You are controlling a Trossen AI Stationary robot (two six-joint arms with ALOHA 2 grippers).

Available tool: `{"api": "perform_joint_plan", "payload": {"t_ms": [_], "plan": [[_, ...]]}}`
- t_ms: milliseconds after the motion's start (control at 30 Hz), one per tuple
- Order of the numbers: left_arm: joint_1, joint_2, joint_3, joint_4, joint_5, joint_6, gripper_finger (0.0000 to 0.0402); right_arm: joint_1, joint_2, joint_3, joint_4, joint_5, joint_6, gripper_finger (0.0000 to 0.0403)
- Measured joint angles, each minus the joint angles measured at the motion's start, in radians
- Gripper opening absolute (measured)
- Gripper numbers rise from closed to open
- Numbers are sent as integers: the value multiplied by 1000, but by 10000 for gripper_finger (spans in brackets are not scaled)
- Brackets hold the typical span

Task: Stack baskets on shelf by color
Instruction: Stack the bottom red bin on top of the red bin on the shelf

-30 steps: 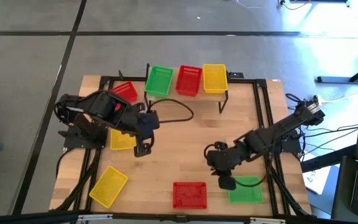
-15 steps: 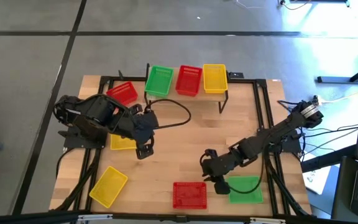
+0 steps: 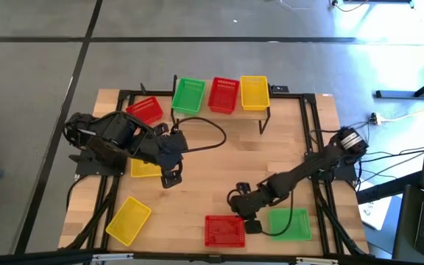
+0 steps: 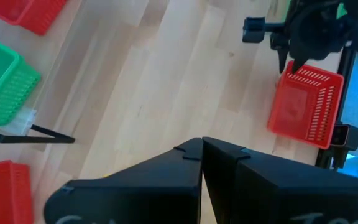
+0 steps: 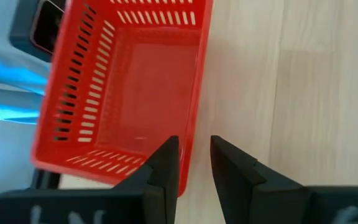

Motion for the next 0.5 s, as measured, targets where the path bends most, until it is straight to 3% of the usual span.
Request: {"api": "perform_joint_plan", "payload": {"t_ms": [500], "plan": [[0,0,0,0,0,0,0,0,88,0,32,0,9,87]]}}
